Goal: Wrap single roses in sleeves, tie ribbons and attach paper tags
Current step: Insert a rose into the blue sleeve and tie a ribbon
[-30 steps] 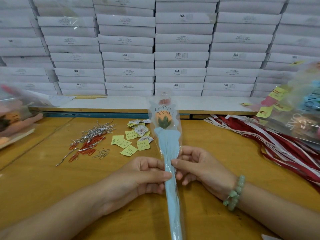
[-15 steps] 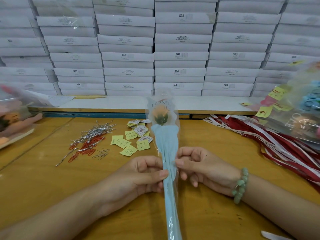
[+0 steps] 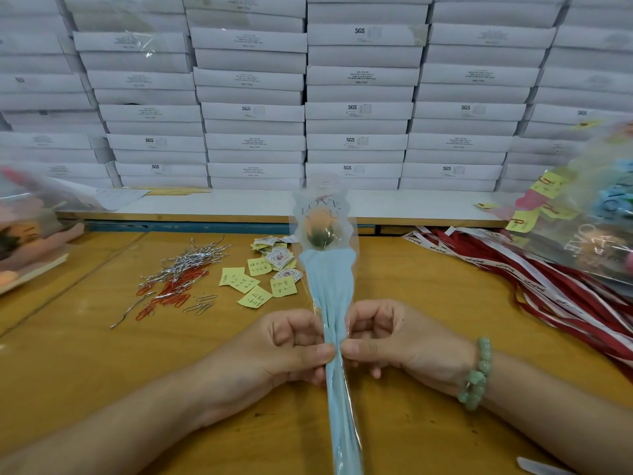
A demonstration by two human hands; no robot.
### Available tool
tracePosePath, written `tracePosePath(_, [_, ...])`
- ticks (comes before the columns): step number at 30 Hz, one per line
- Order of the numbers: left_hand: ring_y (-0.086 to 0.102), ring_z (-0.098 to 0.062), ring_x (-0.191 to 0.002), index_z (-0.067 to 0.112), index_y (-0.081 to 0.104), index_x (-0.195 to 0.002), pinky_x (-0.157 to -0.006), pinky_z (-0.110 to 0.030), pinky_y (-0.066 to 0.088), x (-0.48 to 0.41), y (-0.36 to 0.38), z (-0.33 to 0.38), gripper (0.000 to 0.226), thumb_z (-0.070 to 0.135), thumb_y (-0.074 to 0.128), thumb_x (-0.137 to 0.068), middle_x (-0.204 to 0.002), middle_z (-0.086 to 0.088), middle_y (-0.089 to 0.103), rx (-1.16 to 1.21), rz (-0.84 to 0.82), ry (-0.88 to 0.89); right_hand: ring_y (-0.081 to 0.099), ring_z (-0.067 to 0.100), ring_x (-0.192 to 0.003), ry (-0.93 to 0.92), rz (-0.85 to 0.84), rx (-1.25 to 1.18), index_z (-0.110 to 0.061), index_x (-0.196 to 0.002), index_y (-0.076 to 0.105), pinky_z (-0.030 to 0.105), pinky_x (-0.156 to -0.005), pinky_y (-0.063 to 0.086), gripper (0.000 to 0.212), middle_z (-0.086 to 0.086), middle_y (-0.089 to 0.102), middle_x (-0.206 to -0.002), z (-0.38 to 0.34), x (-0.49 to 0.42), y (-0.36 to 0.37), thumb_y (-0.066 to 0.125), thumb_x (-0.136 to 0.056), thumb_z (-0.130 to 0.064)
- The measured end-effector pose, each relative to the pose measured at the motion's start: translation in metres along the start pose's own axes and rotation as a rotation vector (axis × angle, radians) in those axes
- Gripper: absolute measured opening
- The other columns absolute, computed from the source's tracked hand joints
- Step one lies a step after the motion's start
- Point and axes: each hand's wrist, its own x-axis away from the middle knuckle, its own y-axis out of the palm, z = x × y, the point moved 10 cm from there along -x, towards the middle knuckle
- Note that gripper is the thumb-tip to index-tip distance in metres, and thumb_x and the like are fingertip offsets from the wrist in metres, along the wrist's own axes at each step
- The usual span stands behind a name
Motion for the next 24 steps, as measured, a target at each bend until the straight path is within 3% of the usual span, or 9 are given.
tracePosePath(3, [0.064,-0.007,-0.068,0.017,0.075,-0.091,-0.068,-0.02,0.055,0.0,0.002,0.002,0.013,0.016,0.078,-0.079,-0.081,-0.001,0.071,-0.021,-0.001,0.027,0.063,0.006,-0.068,0.006,0.029,0.034,-0.016,-0.09,0.067,0.014,-0.049,0.048,0.018,-0.003,0.068,-0.081,0.003,0.0,-0.002,0.072,-0.072,-0.015])
tracePosePath(6, [0.064,-0.007,-0.068,0.018,0.076,-0.09,-0.067,-0.019,0.053,0.001,0.003,0.003,0.024,0.03,0.084,-0.071,-0.08,0.001,0.071,-0.055,-0.003,0.04,0.062,0.011,-0.076,0.047,0.046,0.071,-0.001,-0.116,0.057,0.014,-0.049,0.049,0.049,0.007,0.064,-0.096,0.009,-0.002,-0.005,0.072,-0.072,-0.016])
tracePosePath(8, [0.063,-0.007,-0.066,0.017,0.076,-0.088,-0.064,-0.017,0.052,0.001,0.002,0.003,0.026,0.033,0.085,-0.07,-0.077,0.001,0.07,-0.078,0.008,0.036,0.061,0.012,-0.079,0.057,0.036,0.076,0.002,-0.121,0.054,0.014,-0.051,0.049,0.056,0.012,0.061,-0.101,0.01,-0.002,-0.005,0.072,-0.072,-0.016])
tracePosePath(14, [0.056,-0.003,-0.051,0.017,0.075,-0.071,-0.049,-0.013,0.046,0.002,-0.002,-0.001,0.016,0.033,0.078,-0.075,-0.06,0.004,0.064,-0.213,0.054,-0.013,0.062,0.009,-0.082,0.047,-0.014,0.086,-0.003,-0.122,0.057,0.012,-0.053,0.046,0.045,0.007,0.063,-0.112,0.007,-0.001,-0.001,0.069,-0.079,-0.012])
tracePosePath(18, [0.05,-0.003,-0.043,0.02,0.073,-0.063,-0.042,-0.013,0.041,0.001,-0.003,-0.001,0.025,0.042,0.081,-0.072,-0.054,0.004,0.06,-0.271,0.097,-0.016,0.062,0.005,-0.079,0.019,-0.026,0.033,-0.015,-0.116,0.058,0.012,-0.053,0.046,0.037,-0.009,0.068,-0.102,0.002,0.0,0.0,0.064,-0.08,-0.005])
tracePosePath(24, [0.047,-0.004,-0.042,0.023,0.069,-0.06,-0.041,-0.014,0.038,0.0,-0.008,-0.001,0.033,0.054,0.075,-0.067,-0.052,0.004,0.057,-0.362,0.166,-0.003,0.066,0.004,-0.078,0.025,-0.03,-0.033,-0.013,-0.108,0.056,0.013,-0.057,0.051,0.031,-0.007,0.072,-0.091,0.001,0.001,0.0,0.062,-0.08,-0.001])
